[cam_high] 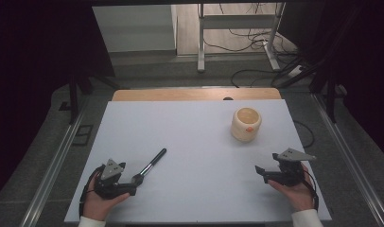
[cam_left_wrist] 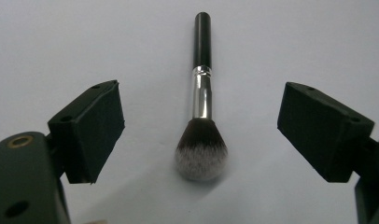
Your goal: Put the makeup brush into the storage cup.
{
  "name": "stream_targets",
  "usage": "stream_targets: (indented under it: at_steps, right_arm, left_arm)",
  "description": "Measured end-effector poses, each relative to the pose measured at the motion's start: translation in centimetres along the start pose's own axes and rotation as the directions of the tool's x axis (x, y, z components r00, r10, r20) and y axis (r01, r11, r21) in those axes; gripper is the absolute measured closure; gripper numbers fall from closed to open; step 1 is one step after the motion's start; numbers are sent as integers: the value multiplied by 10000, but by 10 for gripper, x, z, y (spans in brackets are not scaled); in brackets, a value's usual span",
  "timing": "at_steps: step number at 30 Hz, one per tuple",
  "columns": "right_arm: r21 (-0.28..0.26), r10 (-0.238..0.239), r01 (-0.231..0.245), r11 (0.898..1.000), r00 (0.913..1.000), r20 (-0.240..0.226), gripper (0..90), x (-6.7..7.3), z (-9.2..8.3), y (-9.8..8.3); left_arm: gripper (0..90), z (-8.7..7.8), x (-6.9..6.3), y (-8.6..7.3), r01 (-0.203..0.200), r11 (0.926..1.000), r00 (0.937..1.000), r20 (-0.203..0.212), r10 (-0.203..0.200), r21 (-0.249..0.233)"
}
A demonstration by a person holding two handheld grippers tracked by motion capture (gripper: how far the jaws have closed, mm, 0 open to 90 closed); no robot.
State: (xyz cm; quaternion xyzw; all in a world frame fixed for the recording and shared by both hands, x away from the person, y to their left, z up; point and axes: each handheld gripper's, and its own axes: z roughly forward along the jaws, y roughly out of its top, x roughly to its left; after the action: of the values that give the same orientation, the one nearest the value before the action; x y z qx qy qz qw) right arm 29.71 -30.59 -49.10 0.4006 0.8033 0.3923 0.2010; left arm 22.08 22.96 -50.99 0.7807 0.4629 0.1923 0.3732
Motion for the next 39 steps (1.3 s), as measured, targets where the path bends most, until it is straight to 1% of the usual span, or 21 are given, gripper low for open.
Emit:
stream_targets:
  at_steps: [3, 9, 16, 25, 30, 33, 39]
  right_arm:
    - [-130, -41, 42, 9999, 10000, 56, 151, 2, -1, 1]
    - [-184, -163, 164, 9997, 9998, 89, 153, 5, -2, 2]
    - [-70, -342, 343, 9994, 9994, 109, 153, 7, 0, 2]
    - [-120, -409, 410, 9991, 9991, 72, 154, 8, -1, 2]
    - [-108, -438, 439, 9990, 9990, 88, 155, 8, -2, 1]
    - [-56, -460, 461, 9989, 9988, 138, 155, 9, -3, 0]
    - [-27, -403, 404, 9992, 9990, 205, 156, 8, -4, -1]
  left_arm:
    - [152, -1, 3, -2, 27, 10000, 10000, -15, -26, 16]
    - [151, -5, 6, -3, 164, 9999, 9999, -48, -164, -35]
    - [150, -5, 6, -3, 187, 9998, 9998, -44, -187, -2]
    - [150, -6, 5, -3, 199, 9998, 9998, 15, -199, 38]
    - [149, -8, 4, 0, 198, 9998, 9998, 27, -198, 82]
    - [148, -12, 3, 6, 301, 9995, 9995, 46, -302, 52]
    - [148, -14, 5, 12, 426, 9990, 9991, 85, -427, 101]
